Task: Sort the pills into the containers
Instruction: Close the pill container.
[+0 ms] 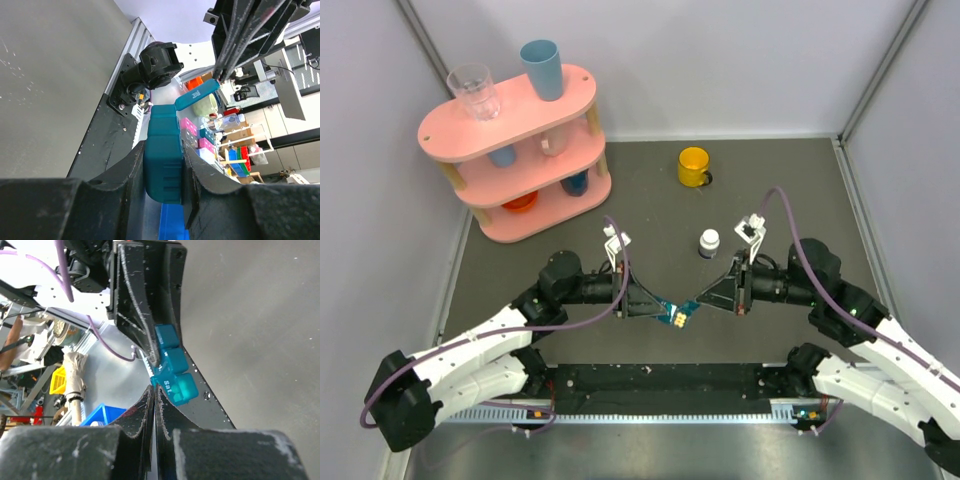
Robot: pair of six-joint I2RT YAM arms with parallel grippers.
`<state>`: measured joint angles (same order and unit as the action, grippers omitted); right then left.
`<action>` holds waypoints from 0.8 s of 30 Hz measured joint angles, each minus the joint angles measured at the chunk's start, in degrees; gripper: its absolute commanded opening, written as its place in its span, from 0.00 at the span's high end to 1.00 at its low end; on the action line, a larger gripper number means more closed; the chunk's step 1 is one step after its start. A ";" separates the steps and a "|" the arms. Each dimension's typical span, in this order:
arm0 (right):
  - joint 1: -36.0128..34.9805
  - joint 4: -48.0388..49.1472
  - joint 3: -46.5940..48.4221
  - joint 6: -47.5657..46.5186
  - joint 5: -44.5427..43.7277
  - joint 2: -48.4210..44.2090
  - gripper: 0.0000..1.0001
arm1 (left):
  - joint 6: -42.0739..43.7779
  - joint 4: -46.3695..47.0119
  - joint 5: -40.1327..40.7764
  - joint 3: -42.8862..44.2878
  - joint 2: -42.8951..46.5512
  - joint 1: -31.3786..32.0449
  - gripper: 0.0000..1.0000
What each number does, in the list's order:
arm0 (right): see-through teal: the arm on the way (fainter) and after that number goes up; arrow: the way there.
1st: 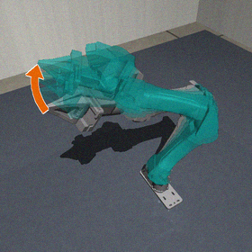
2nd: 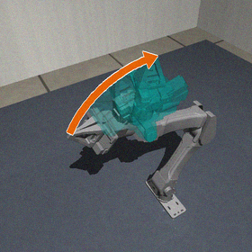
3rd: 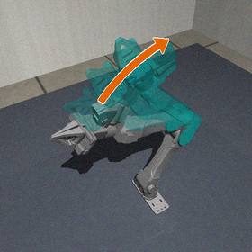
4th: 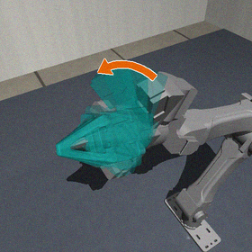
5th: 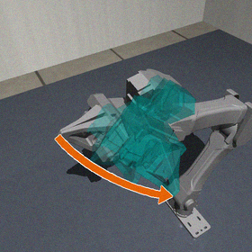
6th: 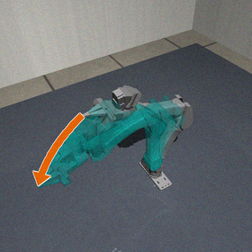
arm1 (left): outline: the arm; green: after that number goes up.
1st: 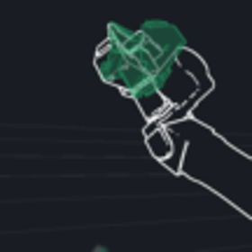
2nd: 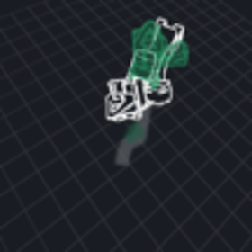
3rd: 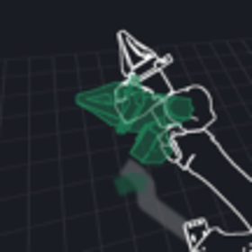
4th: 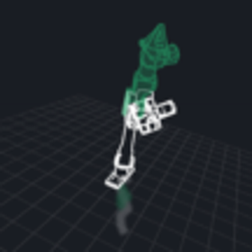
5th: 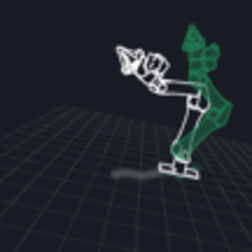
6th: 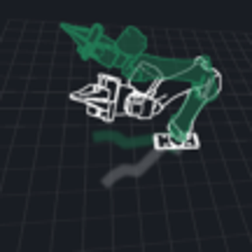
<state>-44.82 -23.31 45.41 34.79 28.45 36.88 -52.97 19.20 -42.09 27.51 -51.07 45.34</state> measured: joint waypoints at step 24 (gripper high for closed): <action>0.00 -1.11 1.92 0.11 2.71 -1.66 1.00 | -0.72 2.23 1.01 0.35 -2.82 -0.94 1.00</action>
<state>-44.82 -24.43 47.33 34.89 31.16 35.22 -53.69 21.43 -41.08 27.86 -53.89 44.40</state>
